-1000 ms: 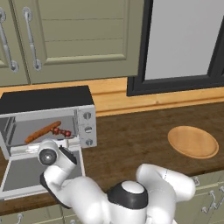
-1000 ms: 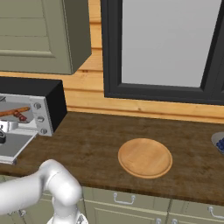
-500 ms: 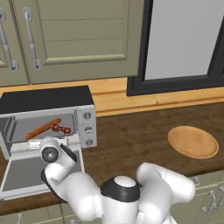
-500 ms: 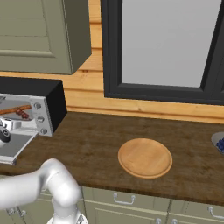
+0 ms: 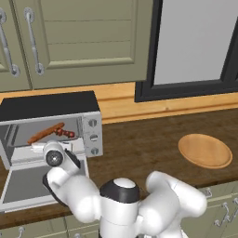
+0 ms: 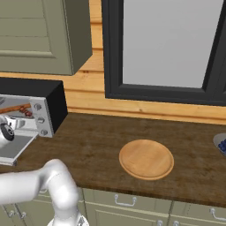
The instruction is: Pick up the kebab skewer and baguette bread, and place them inside the toaster oven. Close the toaster oven door and start by setting the timer.
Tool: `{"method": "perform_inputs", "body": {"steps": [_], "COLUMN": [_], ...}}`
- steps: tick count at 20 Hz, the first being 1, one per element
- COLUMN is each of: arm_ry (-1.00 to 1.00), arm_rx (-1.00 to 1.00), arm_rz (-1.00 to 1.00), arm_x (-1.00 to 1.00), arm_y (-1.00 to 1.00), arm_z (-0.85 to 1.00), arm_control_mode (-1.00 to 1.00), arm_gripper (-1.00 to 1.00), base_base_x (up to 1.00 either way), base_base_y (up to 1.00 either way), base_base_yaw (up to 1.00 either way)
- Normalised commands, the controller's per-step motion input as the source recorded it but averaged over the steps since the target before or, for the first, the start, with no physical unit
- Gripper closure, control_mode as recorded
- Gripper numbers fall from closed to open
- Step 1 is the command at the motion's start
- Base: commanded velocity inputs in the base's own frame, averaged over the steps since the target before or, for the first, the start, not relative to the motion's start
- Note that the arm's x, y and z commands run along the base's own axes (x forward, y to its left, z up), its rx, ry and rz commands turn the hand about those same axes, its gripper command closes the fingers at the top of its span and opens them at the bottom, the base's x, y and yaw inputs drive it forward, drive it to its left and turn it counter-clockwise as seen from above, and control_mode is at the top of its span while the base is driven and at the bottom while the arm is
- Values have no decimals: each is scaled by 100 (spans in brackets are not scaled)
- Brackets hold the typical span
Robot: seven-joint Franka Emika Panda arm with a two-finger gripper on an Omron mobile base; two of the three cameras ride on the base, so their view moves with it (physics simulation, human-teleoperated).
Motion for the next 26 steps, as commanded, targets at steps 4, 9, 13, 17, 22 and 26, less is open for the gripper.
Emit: {"method": "perform_inputs", "body": {"steps": [4,9,13,17,22,26], "arm_ry": [0,0,0,0,3,10], "arm_rx": [3,2,1,0,0,0], "arm_rz": [0,0,0,0,0,-1], "arm_x": [23,27,4,-57,-72,-77], "arm_y": [0,0,0,0,0,0], "arm_z": [7,3,2,10,15,21], "arm_control_mode": [-100,-100,-100,-100,-100,-100], "arm_gripper": [-100,-100,-100,-100,-100,-100], "base_base_x": [0,0,0,0,0,0], "base_base_y": [0,0,0,0,0,0], "base_base_yaw": [0,0,0,0,0,0]}}
